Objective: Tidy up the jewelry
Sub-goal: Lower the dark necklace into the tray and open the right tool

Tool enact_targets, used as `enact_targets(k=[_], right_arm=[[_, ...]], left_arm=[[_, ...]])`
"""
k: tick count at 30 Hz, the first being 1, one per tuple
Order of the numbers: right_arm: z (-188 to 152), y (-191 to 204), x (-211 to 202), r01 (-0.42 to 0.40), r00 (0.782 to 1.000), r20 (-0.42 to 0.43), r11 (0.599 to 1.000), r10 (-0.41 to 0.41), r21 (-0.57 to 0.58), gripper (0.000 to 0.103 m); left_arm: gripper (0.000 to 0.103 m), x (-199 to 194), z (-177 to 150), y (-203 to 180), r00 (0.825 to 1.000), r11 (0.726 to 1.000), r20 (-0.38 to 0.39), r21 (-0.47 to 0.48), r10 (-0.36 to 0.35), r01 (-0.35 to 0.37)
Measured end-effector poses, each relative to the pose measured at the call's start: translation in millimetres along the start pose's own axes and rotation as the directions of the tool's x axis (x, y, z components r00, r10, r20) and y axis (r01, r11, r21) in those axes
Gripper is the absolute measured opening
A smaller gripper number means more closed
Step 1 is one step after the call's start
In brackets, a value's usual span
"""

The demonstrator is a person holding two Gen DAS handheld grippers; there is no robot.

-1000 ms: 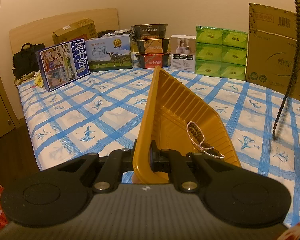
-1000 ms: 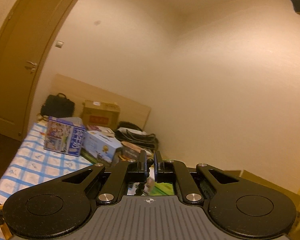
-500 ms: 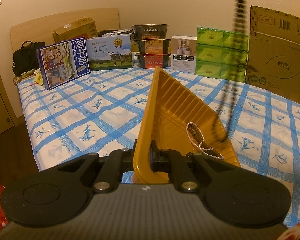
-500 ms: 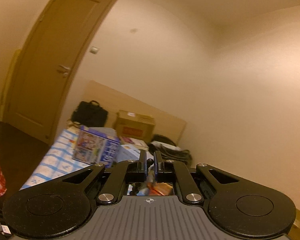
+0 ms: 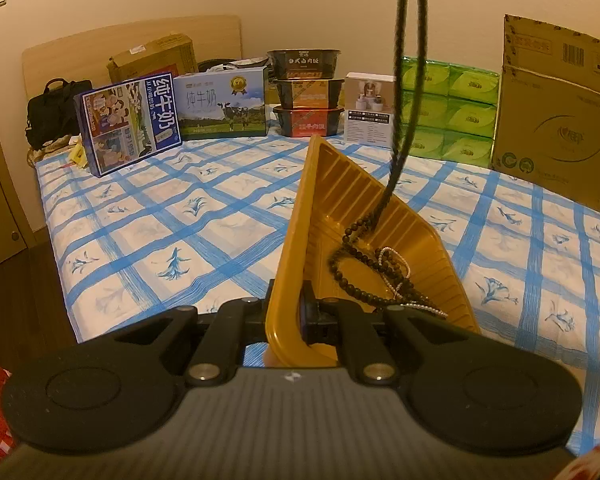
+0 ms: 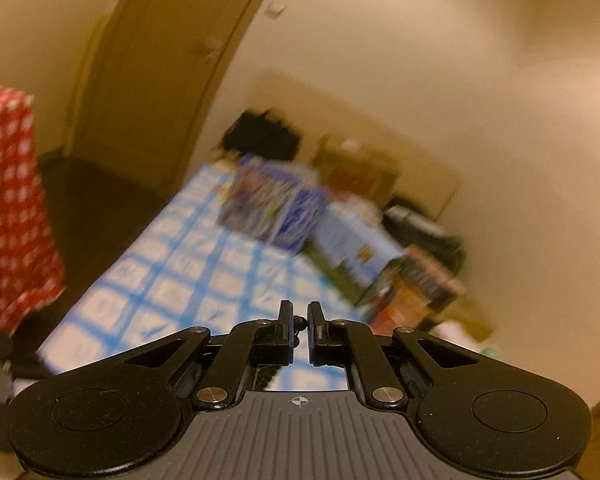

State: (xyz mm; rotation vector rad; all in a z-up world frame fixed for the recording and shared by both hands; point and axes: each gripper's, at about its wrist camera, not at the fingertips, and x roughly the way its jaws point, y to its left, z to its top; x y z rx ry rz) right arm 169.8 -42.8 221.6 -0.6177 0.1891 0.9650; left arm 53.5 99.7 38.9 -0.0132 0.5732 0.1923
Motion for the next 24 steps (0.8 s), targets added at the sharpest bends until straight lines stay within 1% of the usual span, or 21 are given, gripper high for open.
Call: enact_targets(k=[4,8,10,13,14,16,18,20,21,24], right_arm=[[-15.4,13.7,21.6,-0.068,0.995,-0.076,0.998,0.067,-0.016,0.007],[-29.9,14.1,44.4,-0.080,0.989,-0.125,0.997,0.078,-0.008,0.007],[-38.0,9.6,54.2,-0.092,0.984,-0.148,0.995,0.095,0.026,0.007],[-47.3,-0.7,65.1,-0.143,0.973,-0.171,0.986,0.157,0.088,0.007],[-50.7,-2.5,67.8,-0.168,0.967,-0.175,0.981,0.183,0.097,0.007],[-58.6,-5.5,71.2,-0.243,0.951,-0.172,0.964,0.259,0.104,0.007],[-67.9,-8.5,74.0,-0.330,0.926,-0.161,0.939,0.342,0.098,0.007],[-75.7,-7.4,76.8,-0.398,0.901,-0.159,0.915,0.403,0.061,0.007],[-79.4,-6.2,78.7,-0.415,0.894,-0.170,0.909,0.416,0.038,0.007],[-89.0,-0.5,86.5,-0.436,0.882,-0.210,0.900,0.422,-0.019,0.007]], left_arm=[[0.007,0.3,-0.3,0.9,1.000,1.000,0.000,0.000,-0.001,0.001],[0.007,0.8,-1.1,1.4,1.000,1.000,-0.002,-0.004,-0.002,0.002],[0.007,0.7,-1.4,1.9,1.000,1.000,-0.002,-0.006,-0.002,0.002],[0.007,1.5,-1.7,4.6,1.000,1.000,-0.005,-0.012,-0.005,0.005],[0.007,2.0,-1.5,5.1,1.000,1.000,-0.005,-0.013,-0.006,0.006],[0.007,2.4,-1.6,5.2,1.000,1.000,-0.007,-0.011,-0.006,0.006],[0.007,2.7,-0.8,5.2,1.000,1.000,-0.007,-0.010,-0.005,0.005],[0.007,2.6,-0.3,4.2,1.000,1.000,-0.008,-0.007,-0.004,0.004],[0.007,2.4,-0.5,4.3,1.000,1.000,-0.007,-0.006,-0.004,0.004],[0.007,2.4,0.1,3.6,1.000,1.000,-0.007,-0.003,-0.002,0.002]])
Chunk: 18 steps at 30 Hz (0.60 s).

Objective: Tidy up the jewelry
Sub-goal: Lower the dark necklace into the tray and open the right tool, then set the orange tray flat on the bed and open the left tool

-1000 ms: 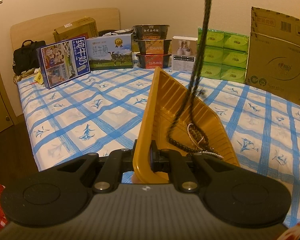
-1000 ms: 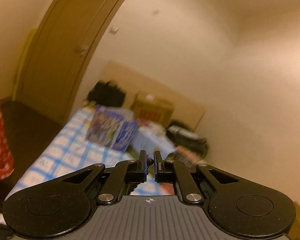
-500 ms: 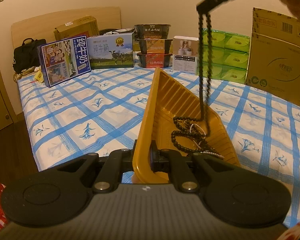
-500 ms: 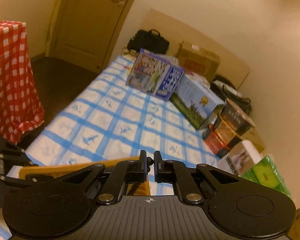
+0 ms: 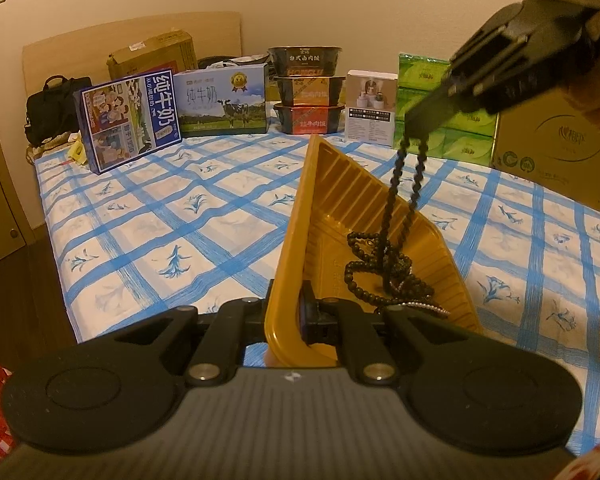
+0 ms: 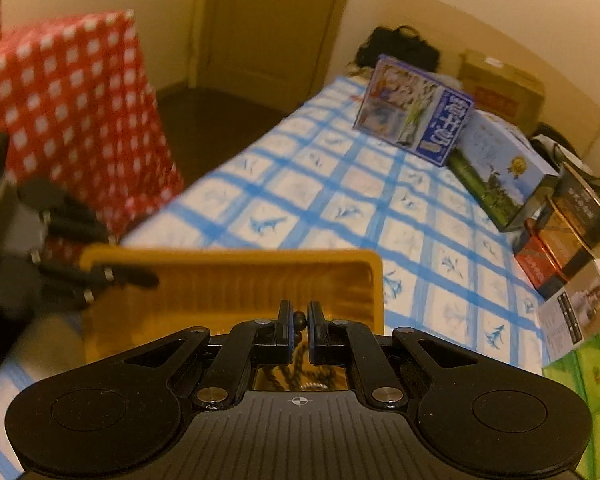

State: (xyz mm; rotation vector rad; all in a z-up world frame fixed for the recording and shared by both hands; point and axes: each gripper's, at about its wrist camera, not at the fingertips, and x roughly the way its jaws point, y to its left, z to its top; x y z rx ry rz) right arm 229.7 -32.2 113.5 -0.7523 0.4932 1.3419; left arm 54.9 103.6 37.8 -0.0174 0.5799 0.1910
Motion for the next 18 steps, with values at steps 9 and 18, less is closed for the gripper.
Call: enact_targets(k=[9,18], right_arm=[[-21.4,8.4,26.3,-0.040,0.995,-0.097,0.976,0.019,-0.215,0.007],[-40.3,11.4,31.5,0.022,0.989,-0.128,0.941,-0.070,-0.339,0.007]], left_arm=[[0.007,1.6,0.5,0.9,1.000,1.000,-0.003,-0.007,-0.003,0.003],[0.007,3.6,-1.7,7.0,1.000,1.000,-0.008,-0.024,-0.008,0.007]])
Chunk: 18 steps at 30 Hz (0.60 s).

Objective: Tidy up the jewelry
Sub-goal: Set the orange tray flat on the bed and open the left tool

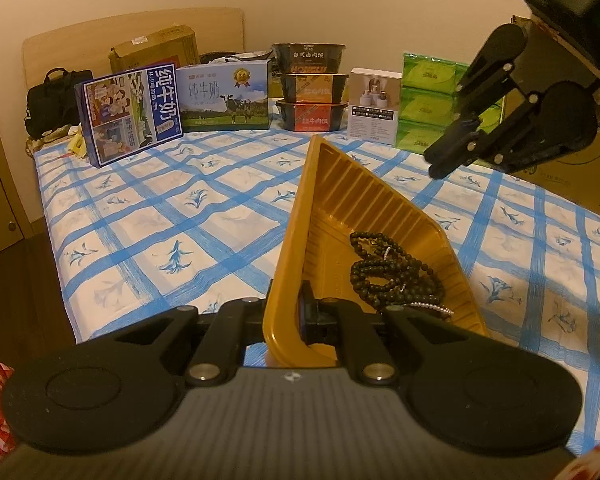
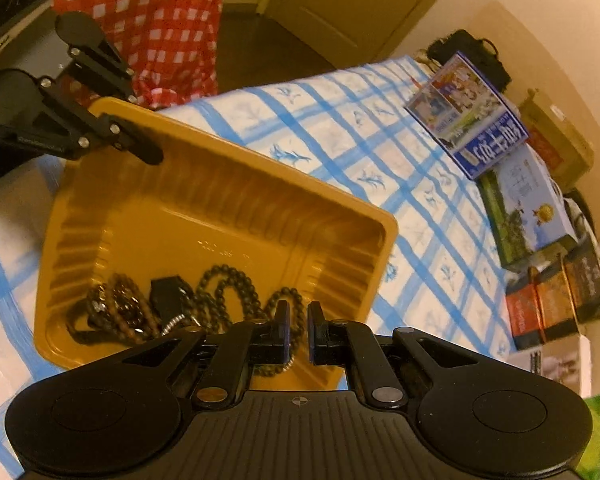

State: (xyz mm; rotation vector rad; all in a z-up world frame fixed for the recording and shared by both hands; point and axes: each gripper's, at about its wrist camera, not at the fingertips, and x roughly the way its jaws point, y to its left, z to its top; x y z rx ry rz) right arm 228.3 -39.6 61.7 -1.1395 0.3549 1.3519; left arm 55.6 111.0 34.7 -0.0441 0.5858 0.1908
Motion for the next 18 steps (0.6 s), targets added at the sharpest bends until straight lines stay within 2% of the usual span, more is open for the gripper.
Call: enact_targets(k=[2,4,5,6,7,8,9,12,14,18], right_arm=[[-4.2,-3.2,-6.7,0.026,1.000,0.010,0.998,-0.026,0.053,0.008],[-13.5,-7.0,-19.3,0.046,0.998,0.045,0.986,-0.054,0.160,0.010],[-20.4,-7.5,-26.0,0.058,0.995,0.061,0.973,-0.073,0.224,0.016],[-26.5,-6.0,-33.1,0.066,0.993,0.080,0.957,-0.093,0.284,0.031],[-30.4,-3.1,-40.5,0.072,0.989,0.099,0.940,-0.111,0.332,0.041],[-39.0,2.1,-48.4,0.085,0.983,0.118,0.919,-0.141,0.385,0.059],[-44.7,8.6,-56.4,0.104,0.976,0.128,0.895,-0.175,0.434,0.066],[-67.1,32.3,-77.8,0.117,0.957,0.150,0.803,-0.249,0.585,0.067],[-82.4,49.7,-90.4,0.122,0.940,0.155,0.725,-0.303,0.678,0.067],[-118.9,88.5,-115.4,0.084,0.903,0.147,0.502,-0.403,0.861,0.067]], left_arm=[[0.007,0.4,-0.5,1.3,1.000,1.000,-0.001,-0.006,-0.003,0.003],[0.007,1.1,-0.5,2.6,1.000,1.000,-0.003,-0.013,-0.004,0.004],[0.007,1.4,-0.6,3.5,1.000,1.000,-0.003,-0.017,-0.006,0.006],[0.006,1.8,-0.8,5.0,1.000,1.000,-0.004,-0.022,-0.010,0.010],[0.006,1.8,-1.1,5.9,1.000,1.000,-0.006,-0.026,-0.014,0.014],[0.007,1.9,-1.7,7.0,1.000,0.999,-0.007,-0.032,-0.017,0.017],[0.007,2.8,-2.3,9.8,1.000,0.999,-0.009,-0.041,-0.024,0.024],[0.007,6.0,-3.8,17.1,0.999,0.997,-0.014,-0.060,-0.044,0.043],[0.007,9.0,-5.0,22.8,0.998,0.995,-0.015,-0.074,-0.061,0.060],[0.006,19.8,-8.3,36.5,0.995,0.989,-0.024,-0.115,-0.100,0.097]])
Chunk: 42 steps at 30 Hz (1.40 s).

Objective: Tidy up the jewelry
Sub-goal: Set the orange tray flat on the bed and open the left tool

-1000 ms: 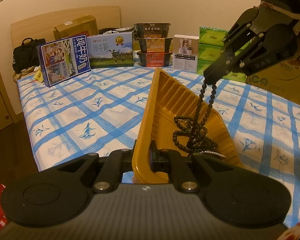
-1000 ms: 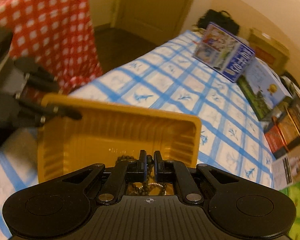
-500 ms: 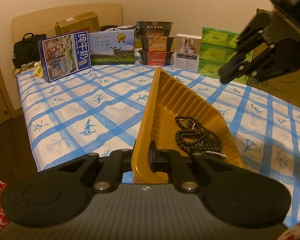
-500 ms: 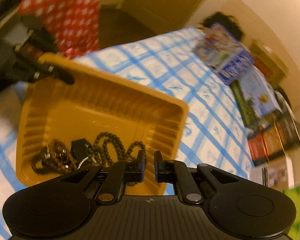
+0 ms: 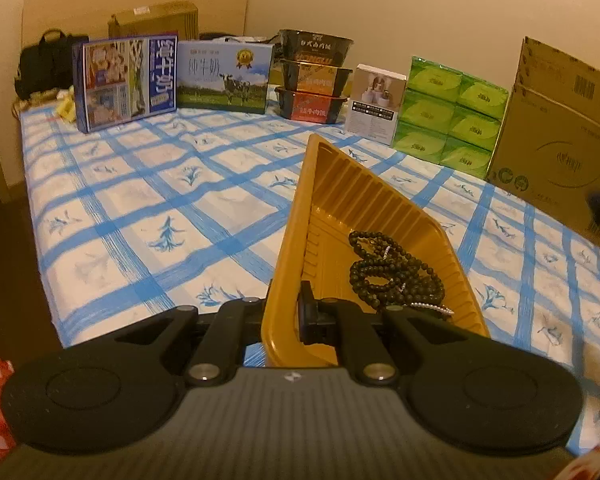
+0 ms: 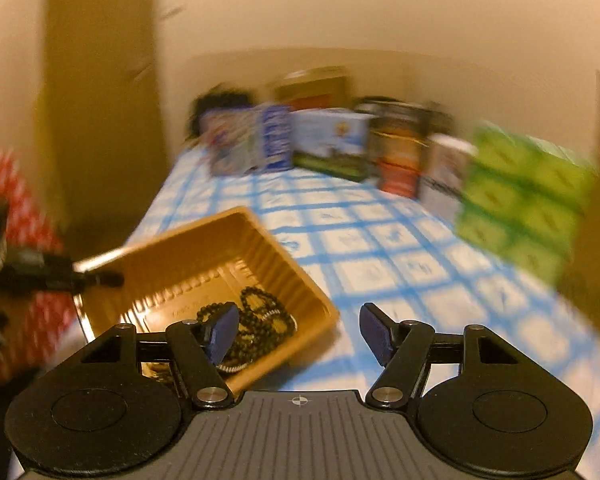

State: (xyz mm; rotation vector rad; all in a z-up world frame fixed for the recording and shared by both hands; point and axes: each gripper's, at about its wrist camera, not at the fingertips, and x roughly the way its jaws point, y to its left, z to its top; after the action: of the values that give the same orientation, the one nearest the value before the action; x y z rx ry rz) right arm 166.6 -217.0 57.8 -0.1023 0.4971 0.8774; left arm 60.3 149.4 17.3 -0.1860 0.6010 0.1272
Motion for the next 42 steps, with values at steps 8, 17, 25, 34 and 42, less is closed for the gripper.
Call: enact_targets(k=[8,17,25,34,42], right_arm=[[-67.9,-13.9,-68.6,0.143,0.987,0.015,0.931,-0.157,0.335,0.067],[-102.1,-15.9,-94.9,0.201,0.976,-0.020,0.856,-0.218,0.477,0.067],[-108.8,-5.3,-92.5,0.190,0.977,-0.010,0.839,-0.215,0.510,0.067],[-107.9,6.8,-95.9,0.184,0.976,-0.001,0.816,-0.219,0.547,0.067],[-100.5,25.0,-100.2,0.232,0.969,-0.048,0.820,-0.243,0.524,0.069]], left_arm=[[0.006,25.1,-4.3,29.3,0.998,0.991,-0.019,-0.118,-0.064,0.061],[0.008,29.0,-15.7,49.4,0.992,0.982,-0.099,-0.181,-0.074,0.055],[0.031,5.5,-16.7,64.3,0.999,0.961,-0.043,-0.278,-0.009,-0.003],[0.031,-26.4,1.4,23.5,0.998,0.988,-0.016,-0.147,0.054,-0.055],[0.045,-42.7,5.0,-32.8,0.996,0.997,-0.056,-0.025,0.075,-0.076]])
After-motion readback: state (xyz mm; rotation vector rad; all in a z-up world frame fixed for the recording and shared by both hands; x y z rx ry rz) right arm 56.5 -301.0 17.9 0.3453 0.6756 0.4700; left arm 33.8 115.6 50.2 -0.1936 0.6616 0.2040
